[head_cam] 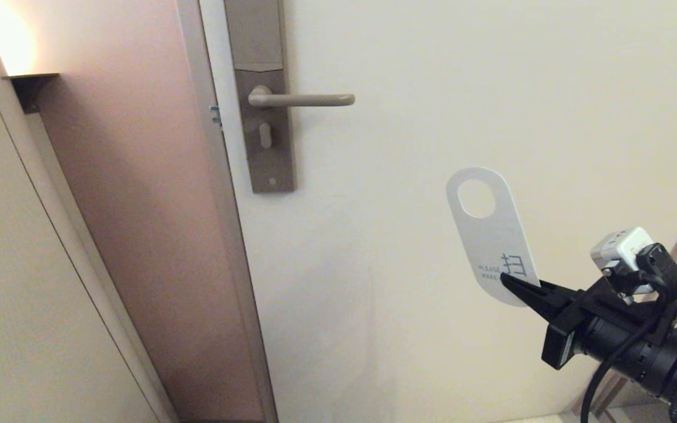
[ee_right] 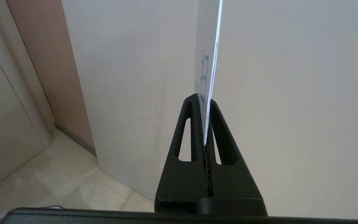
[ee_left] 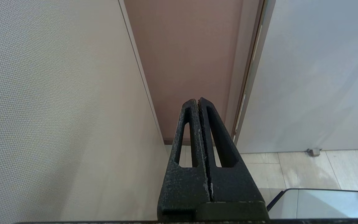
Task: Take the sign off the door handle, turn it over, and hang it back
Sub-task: Hang the sign back with the other side facing out
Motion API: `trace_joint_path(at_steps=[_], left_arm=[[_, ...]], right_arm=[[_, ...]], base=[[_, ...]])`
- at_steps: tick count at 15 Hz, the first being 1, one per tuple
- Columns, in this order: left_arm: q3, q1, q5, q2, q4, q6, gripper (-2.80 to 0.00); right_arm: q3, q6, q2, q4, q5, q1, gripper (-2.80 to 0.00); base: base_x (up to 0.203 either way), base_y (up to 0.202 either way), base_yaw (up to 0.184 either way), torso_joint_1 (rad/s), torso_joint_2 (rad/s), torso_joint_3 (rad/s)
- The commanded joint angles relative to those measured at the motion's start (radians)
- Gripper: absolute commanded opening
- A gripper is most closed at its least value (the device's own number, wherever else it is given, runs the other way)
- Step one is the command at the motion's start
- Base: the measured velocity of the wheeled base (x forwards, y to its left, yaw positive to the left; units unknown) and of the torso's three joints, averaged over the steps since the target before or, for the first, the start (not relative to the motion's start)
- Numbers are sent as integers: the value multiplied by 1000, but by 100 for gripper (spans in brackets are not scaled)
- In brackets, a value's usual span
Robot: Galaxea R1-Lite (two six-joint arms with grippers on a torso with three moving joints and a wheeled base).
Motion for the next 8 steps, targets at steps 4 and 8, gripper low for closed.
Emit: trace_joint_path(at_steps=[4,8], left_arm=[[0,0,0,1,0,1,-280],[0,0,0,1,0,1,-280]], right_arm=[[-21,1,11,-7,0,0,-280],[-89,16,89,-99,-28,0,-280]], base=[[0,0,0,0,0,0],[0,0,0,0,0,0]])
